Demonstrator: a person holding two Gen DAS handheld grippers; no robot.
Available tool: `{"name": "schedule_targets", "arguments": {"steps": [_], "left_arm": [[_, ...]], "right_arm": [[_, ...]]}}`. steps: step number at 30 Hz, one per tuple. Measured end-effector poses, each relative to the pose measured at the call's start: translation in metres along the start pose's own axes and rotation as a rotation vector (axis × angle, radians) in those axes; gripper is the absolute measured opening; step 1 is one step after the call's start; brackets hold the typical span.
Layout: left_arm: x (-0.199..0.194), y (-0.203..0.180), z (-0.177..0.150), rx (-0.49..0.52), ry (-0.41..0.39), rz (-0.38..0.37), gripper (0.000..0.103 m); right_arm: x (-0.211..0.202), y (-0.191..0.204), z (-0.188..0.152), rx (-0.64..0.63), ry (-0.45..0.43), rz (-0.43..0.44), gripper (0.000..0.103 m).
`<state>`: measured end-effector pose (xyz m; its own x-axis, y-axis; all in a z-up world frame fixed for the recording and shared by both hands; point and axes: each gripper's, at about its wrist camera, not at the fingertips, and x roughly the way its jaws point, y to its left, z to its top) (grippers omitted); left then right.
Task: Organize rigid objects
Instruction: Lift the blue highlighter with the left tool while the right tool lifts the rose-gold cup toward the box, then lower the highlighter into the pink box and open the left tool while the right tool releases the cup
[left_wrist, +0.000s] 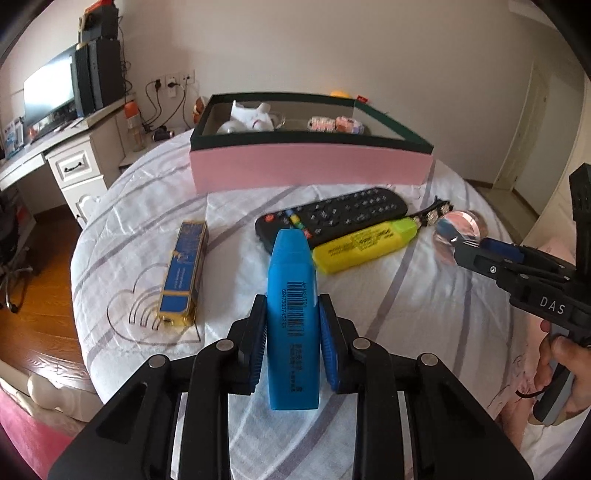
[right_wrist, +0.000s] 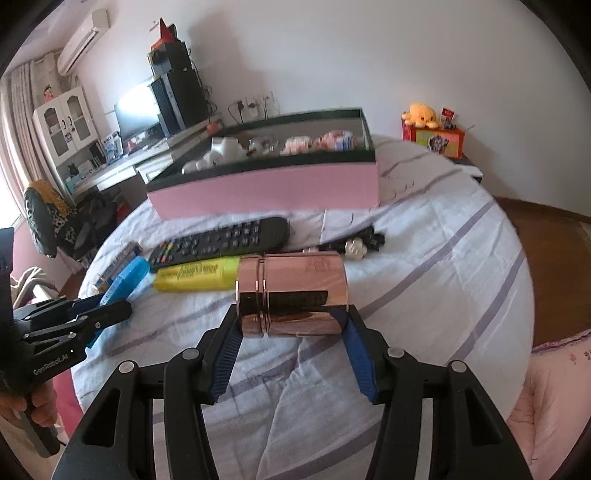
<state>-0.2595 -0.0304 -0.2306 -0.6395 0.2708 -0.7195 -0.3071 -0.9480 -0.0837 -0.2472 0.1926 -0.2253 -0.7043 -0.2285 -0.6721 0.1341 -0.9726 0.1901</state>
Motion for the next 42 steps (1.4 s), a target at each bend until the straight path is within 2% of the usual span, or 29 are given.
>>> {"name": "schedule_targets", "arguments": {"steps": [6, 13, 20, 25, 34, 42], "left_arm": [[0.011, 0.002, -0.002, -0.004, 0.038, 0.008, 0.026], [0.012, 0.003, -0.003, -0.002, 0.036, 0.002, 0.026], [0.013, 0.003, -0.002, 0.007, 0.036, 0.005, 0.027], [0.005, 0.001, 0.005, 0.014, 0.017, 0.006, 0.026], [-0.015, -0.006, 0.025, 0.038, -0.044, -0.046, 0.026], [-0.027, -0.017, 0.064, 0.102, -0.096, -0.033, 0.026]], "right_arm": [[0.0, -0.002, 0.007, 0.011, 0.002, 0.013, 0.055], [0.019, 0.003, 0.017, 0.028, 0.011, 0.008, 0.06], [0.037, 0.003, 0.019, 0.017, 0.052, -0.01, 0.058], [0.025, 0.005, 0.021, -0.008, 0.038, -0.003, 0.057], [-0.004, 0.012, 0.036, -0.051, -0.008, 0.012, 0.057], [-0.014, 0.019, 0.062, -0.088, -0.038, 0.05, 0.057]]}}
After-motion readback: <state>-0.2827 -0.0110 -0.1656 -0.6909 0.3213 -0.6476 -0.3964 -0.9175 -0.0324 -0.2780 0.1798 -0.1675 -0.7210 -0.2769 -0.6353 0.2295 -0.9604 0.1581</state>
